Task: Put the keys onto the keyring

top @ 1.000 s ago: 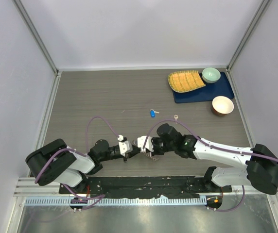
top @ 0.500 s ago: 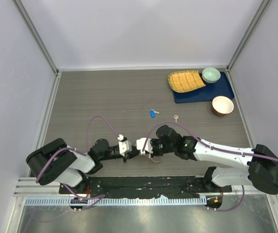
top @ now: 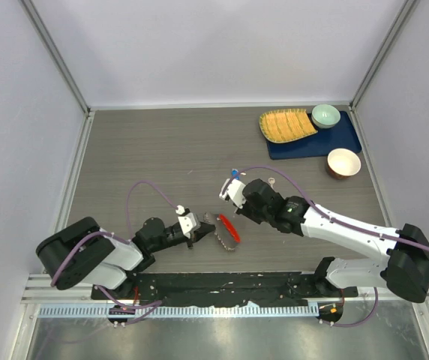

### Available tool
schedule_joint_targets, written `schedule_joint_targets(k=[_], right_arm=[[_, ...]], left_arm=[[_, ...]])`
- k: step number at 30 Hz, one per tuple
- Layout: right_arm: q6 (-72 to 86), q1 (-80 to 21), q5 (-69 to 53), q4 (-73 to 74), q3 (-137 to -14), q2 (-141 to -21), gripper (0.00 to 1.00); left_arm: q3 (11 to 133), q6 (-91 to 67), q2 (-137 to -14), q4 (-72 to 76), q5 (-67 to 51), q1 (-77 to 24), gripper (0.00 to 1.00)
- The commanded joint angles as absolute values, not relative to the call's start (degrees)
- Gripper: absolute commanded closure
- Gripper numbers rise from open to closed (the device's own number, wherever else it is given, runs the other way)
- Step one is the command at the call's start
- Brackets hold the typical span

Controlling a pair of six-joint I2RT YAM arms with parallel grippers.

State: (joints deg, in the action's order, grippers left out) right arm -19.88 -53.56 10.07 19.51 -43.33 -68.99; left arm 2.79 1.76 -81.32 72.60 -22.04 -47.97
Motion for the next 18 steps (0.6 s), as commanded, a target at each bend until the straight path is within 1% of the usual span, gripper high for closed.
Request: schedule_joint_targets(k=[1, 5, 9, 12, 14, 18], right_arm=[[-13.1, -52.4, 17.5, 35.5, -50.2, -69.5, 0.99], [-12.8, -48.0, 14.1, 39.2, -54.0, -73.7, 0.99], [-14.1, -43.8, 11.9, 42.3, -57.8, -85.1, 0.99], [-16.2, -42.2, 9.3, 40.3, -61.2, -92.3, 0.99], [-17.2, -42.1, 8.0, 38.6, -64.0, -95.3, 0.99], [-18.3, -41.4, 6.3, 33.9, -67.4, -101.9, 0.99]], left_arm=[[-2.1, 1.5, -75.0, 84.2, -17.4, -47.7, 1.00], [-1.1, 3.8, -67.1, 74.7, -15.5, -47.7, 1.00], [-1.0, 5.4, -56.8, 61.5, -13.4, -47.7, 1.00], [-1.1, 6.2, -50.5, 56.0, -10.9, -47.7, 1.00], [-1.4, 6.3, -48.5, 55.5, -10.6, -47.8, 1.00], [-1.4, 6.4, -49.7, 56.3, -10.8, -47.7, 1.00]])
